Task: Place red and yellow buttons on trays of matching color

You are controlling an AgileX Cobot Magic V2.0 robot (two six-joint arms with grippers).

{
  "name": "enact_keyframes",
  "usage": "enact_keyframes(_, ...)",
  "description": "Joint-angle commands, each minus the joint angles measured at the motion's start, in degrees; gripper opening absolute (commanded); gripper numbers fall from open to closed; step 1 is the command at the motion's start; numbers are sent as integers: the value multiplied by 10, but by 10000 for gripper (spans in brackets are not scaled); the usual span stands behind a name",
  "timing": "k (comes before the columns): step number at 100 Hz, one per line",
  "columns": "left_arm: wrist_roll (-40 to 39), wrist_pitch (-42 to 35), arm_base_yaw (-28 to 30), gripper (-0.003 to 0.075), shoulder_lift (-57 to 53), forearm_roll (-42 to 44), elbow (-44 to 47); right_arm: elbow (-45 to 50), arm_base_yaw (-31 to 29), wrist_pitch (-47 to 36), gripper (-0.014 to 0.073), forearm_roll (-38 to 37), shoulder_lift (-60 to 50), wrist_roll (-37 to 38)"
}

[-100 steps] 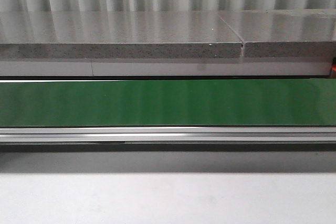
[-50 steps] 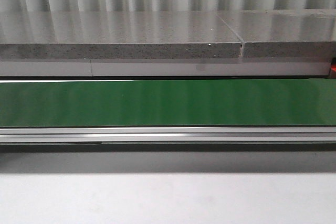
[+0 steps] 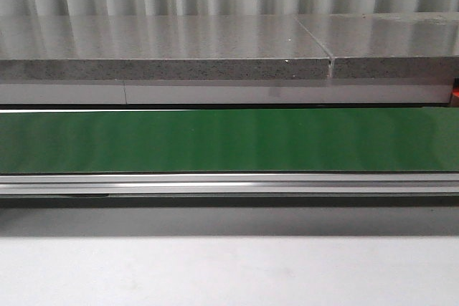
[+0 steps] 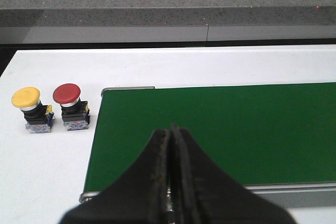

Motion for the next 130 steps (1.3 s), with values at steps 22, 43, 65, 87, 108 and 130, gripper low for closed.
enact_keyframes(22,2,-42,-3,-20,0,-10,-16,-13,0,-46,-68,-3,1,-6)
enact_keyframes(43,2,-43,-3,-7,0,-10,-16,-13,0,-46,-68,-3,1,-6)
enact_keyframes(65,2,-43,-3,333,0,-10,-16,-13,0,-46,-68,-3,1,-6)
enact_keyframes(87,2,-51,-3,529,0,-10,-16,-13,0,-46,-68,-3,1,-6)
enact_keyframes(108,-22,-48,-2,526,15,-10,-36,-13,0,-46,-68,-3,1,-6)
enact_keyframes(130,-80,5,9,526,120,-9,-142,-13,0,-46,-68,-3,1,-6)
